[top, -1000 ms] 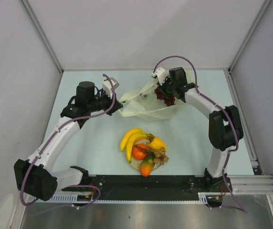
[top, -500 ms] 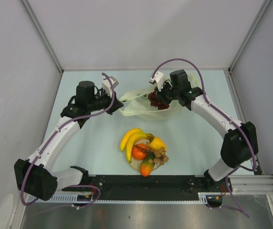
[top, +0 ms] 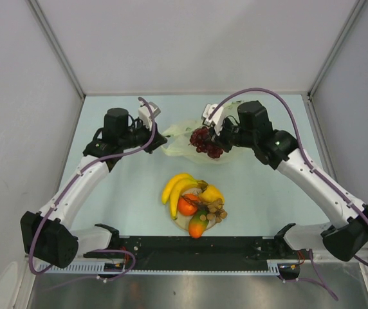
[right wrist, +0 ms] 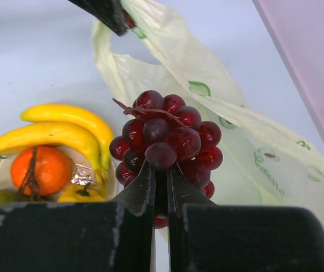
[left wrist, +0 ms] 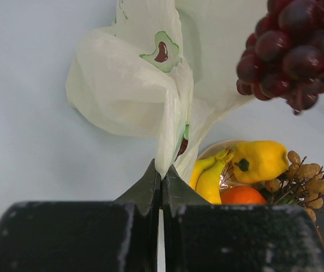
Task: Take the fake fruits out of the plastic bag
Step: Take out the fake fruit from the plastic bag, then adjust the plastic bag at the center of the board.
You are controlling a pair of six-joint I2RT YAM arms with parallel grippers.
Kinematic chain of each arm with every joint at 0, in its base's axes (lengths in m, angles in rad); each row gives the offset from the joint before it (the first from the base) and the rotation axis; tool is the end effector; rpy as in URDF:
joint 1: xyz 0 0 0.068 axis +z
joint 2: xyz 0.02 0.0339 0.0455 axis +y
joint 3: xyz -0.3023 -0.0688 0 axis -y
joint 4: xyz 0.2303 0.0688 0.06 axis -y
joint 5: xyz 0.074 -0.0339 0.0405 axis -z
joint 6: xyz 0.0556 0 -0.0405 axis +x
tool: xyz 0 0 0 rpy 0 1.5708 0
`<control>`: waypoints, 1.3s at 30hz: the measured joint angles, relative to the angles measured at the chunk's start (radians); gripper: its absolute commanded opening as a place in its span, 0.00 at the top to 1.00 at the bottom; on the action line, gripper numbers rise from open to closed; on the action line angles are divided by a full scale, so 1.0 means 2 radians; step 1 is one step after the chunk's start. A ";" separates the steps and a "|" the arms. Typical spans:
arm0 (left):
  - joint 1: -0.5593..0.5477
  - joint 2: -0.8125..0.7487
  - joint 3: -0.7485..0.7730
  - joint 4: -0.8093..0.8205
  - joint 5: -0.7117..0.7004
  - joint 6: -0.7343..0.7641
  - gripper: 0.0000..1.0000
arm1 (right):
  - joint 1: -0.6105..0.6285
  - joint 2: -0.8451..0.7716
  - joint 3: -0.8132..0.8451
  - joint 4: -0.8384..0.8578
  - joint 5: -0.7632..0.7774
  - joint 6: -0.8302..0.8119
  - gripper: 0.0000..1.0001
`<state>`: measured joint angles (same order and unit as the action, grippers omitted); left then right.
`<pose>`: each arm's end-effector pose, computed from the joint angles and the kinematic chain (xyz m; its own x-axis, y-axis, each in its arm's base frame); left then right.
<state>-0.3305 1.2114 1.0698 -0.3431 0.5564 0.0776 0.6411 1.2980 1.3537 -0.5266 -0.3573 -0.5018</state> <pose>0.2339 -0.1113 0.3669 -0.3838 0.2013 -0.9012 0.7496 0.6379 -0.1767 0.2108 0.1816 0.4201 0.0709 -0.5094 -0.8576 -0.8851 0.3643 -0.2895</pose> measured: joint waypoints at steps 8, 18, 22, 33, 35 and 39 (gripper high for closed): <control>0.000 0.010 0.013 0.000 -0.002 0.001 1.00 | 0.036 -0.027 0.000 -0.008 0.006 0.020 1.00; 0.006 0.276 0.442 -0.062 -0.101 0.027 1.00 | 0.033 -0.016 0.052 0.003 0.028 0.033 1.00; 0.033 0.354 0.598 -0.077 -0.143 0.021 1.00 | 0.031 -0.010 0.099 0.025 0.025 0.048 1.00; 0.068 0.187 0.382 -0.086 -0.212 0.023 1.00 | 0.028 -0.018 0.090 0.035 -0.030 0.094 1.00; 0.068 0.147 0.317 -0.088 -0.212 0.022 1.00 | 0.030 -0.020 0.077 0.027 -0.040 0.096 1.00; 0.068 0.090 0.209 -0.086 -0.210 0.013 1.00 | 0.035 -0.026 0.053 0.009 -0.056 0.097 1.00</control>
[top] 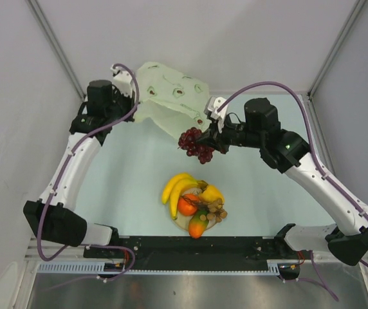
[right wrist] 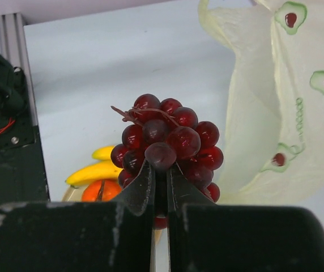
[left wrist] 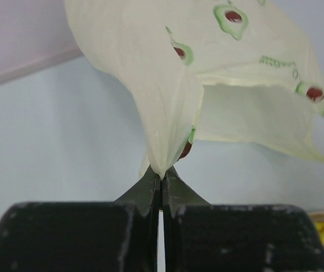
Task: Take the fake fruits out of the plastic bag
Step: Adjust the plastic bag at the center of the board, then place the fake fruit on the plate.
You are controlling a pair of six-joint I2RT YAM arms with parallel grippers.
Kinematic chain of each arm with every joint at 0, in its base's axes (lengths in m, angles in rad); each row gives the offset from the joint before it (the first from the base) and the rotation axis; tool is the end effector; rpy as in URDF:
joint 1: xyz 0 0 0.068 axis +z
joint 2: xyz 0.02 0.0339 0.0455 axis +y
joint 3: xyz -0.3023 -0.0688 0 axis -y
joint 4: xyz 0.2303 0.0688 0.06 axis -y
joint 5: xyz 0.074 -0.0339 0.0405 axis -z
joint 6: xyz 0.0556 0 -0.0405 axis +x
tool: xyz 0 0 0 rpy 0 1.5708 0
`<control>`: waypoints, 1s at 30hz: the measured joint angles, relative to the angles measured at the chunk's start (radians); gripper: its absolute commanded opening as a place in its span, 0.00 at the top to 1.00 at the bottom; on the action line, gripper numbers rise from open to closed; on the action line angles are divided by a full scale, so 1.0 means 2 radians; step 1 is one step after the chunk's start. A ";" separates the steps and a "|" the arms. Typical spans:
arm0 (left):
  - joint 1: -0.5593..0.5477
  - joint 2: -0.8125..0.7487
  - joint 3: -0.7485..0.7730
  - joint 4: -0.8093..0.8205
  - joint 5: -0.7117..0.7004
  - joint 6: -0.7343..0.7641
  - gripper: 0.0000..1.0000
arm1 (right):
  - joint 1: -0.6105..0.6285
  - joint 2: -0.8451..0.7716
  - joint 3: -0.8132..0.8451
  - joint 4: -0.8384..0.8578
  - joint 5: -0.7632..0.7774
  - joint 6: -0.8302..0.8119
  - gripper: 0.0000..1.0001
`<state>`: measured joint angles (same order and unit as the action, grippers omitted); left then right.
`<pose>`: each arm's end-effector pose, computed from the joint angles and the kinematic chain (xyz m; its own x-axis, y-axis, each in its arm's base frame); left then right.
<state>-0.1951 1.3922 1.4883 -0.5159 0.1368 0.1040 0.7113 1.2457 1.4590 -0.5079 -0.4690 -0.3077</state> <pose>0.3003 -0.0671 0.4402 -0.3651 0.1770 -0.9140 0.3540 0.9344 0.0395 0.1761 0.1849 0.4715 0.0660 -0.2998 -0.9517 -0.9338 0.3175 -0.1647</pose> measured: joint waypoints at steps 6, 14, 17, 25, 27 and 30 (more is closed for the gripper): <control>0.000 -0.019 -0.097 -0.005 0.037 -0.024 1.00 | 0.014 -0.002 -0.020 -0.031 -0.018 -0.010 1.00; 0.000 -0.040 -0.146 -0.003 0.062 -0.042 1.00 | 0.048 -0.010 -0.062 -0.068 -0.022 -0.058 1.00; 0.000 -0.049 -0.149 0.004 0.069 -0.048 1.00 | 0.055 -0.009 -0.078 -0.082 -0.020 -0.075 1.00; 0.000 -0.072 -0.168 0.015 0.080 -0.053 1.00 | 0.073 0.010 -0.087 -0.080 -0.007 -0.098 1.00; 0.000 -0.076 -0.175 0.018 0.082 -0.054 1.00 | 0.080 0.019 -0.087 -0.077 0.000 -0.107 1.00; 0.000 -0.083 -0.189 0.022 0.088 -0.058 1.00 | 0.097 0.033 -0.087 -0.078 0.007 -0.122 1.00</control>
<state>-0.1951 1.2255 1.1099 -0.4725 0.3126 -0.0116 0.9054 1.3109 1.2846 -0.6632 -0.4541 -0.5510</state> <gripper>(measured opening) 0.008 0.053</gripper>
